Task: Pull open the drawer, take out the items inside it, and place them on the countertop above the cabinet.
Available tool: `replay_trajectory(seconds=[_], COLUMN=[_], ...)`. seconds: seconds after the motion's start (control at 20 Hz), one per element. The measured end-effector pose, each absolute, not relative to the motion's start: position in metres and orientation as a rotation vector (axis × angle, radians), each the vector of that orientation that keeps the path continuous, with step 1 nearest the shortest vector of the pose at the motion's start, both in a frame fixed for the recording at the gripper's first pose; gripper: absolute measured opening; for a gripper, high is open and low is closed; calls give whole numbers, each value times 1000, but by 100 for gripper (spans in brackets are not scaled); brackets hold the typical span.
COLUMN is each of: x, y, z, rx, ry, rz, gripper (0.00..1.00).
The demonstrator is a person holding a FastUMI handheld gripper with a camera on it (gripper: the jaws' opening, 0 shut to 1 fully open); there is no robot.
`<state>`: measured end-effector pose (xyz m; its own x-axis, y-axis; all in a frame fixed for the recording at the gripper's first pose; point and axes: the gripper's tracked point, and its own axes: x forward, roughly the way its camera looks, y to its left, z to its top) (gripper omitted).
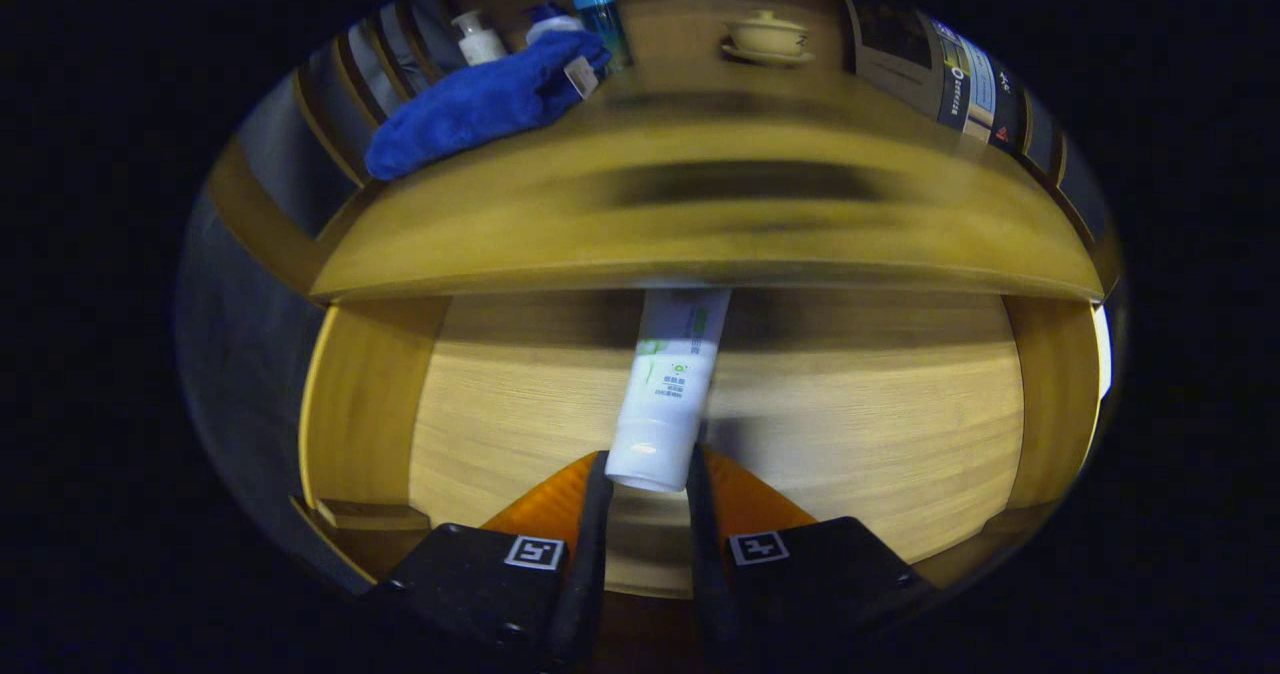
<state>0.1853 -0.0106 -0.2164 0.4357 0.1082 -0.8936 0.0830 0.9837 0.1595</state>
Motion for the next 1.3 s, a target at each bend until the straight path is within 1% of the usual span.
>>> replay_trajectory(seconds=[0.1,0.15,0.2,0.25,0.5,0.55,0.7,1.0,1.1,1.3], x=[187,177,181,176,175,172,171,186,202,253], y=[-9,-11,0,0,10,12,10,25,18,-15], z=[-190,-233,-192,-174,-152,-152,-142,-88,-70,-36], rx=[196,193,189,185,196,190,180,241,265,260], ry=[1102,1090,1072,1056,973,972,940,740,657,493], rz=[55,77,98,119,190,204,212,289,272,173], gripper=[46,46,46,46,45,38,38,38,38,38])
